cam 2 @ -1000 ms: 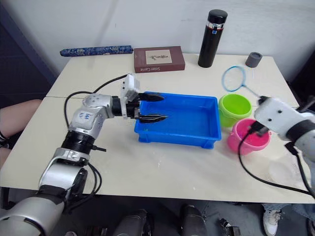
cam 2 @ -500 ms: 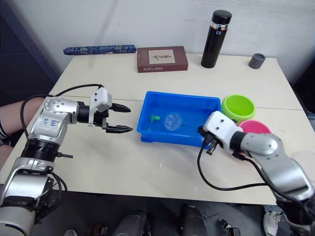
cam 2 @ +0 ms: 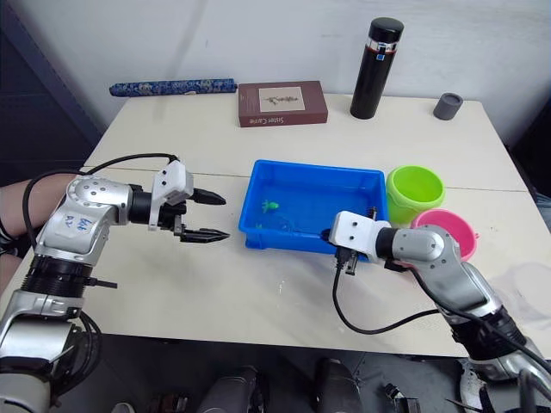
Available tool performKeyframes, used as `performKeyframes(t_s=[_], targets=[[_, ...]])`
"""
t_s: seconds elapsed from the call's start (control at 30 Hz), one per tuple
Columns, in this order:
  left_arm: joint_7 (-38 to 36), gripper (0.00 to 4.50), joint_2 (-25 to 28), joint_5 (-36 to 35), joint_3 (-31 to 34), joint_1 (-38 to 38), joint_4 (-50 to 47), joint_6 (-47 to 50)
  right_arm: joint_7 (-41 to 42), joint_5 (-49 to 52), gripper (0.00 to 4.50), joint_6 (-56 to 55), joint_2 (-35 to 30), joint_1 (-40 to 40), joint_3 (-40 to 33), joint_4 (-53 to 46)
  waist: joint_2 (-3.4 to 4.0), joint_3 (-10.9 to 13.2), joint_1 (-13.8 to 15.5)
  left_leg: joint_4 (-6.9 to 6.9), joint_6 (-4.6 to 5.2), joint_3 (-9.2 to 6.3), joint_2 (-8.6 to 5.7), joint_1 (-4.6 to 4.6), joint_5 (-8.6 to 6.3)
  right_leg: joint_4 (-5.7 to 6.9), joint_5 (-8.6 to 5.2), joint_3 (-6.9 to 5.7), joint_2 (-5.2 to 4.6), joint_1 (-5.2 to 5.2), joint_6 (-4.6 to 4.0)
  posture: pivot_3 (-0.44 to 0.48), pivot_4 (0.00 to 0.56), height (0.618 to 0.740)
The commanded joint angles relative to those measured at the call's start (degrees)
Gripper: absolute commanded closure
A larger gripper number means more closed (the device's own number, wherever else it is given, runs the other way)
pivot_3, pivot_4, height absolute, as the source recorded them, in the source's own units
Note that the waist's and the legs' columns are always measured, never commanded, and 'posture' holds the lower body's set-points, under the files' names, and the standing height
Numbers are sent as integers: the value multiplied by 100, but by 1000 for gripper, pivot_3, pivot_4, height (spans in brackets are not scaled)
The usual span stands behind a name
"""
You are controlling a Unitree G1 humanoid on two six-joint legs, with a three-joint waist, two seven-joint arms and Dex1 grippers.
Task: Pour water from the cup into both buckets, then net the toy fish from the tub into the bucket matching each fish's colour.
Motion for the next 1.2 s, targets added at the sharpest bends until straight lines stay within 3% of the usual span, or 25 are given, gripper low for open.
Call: performKeyframes(t_s=[0.03,0.37,0.63,0.83,0.97,1.2], targets=[[83,27,86,-108,196,5,-241,20,121,127,4500,0,165,-91,-114,5,0,0,1,0,0,-1,0,-1,0,0,0,-1,0,0,0,0,150,740],[254,27,-205,-172,281,-144,65,-191,281,1635,4500,2025,447,-148,-1032,-448,0,0,12,1,0,-2,0,-3,0,0,0,-2,-1,0,0,0,150,740],[349,27,-704,-306,335,-494,577,-349,-322,2129,4500,3101,304,192,-1867,-799,0,0,22,1,0,1,-2,-3,0,3,0,-1,-1,-1,0,0,150,740],[99,27,-642,-78,119,-705,1016,-667,-300,1198,4500,2064,-360,418,-1453,-882,0,0,-2,-1,0,10,-4,1,0,5,0,3,0,-2,0,0,150,740],[-57,27,-454,137,-12,-727,1164,-884,-142,265,4500,749,-635,275,-845,-561,0,0,-40,-5,-2,17,0,5,0,8,0,5,2,-6,0,0,150,740],[-148,27,-214,114,27,-604,814,-667,-2,-83,4500,108,-252,19,-353,-4,0,0,-50,-1,-2,14,0,1,0,7,0,5,0,-7,0,0,150,740]])
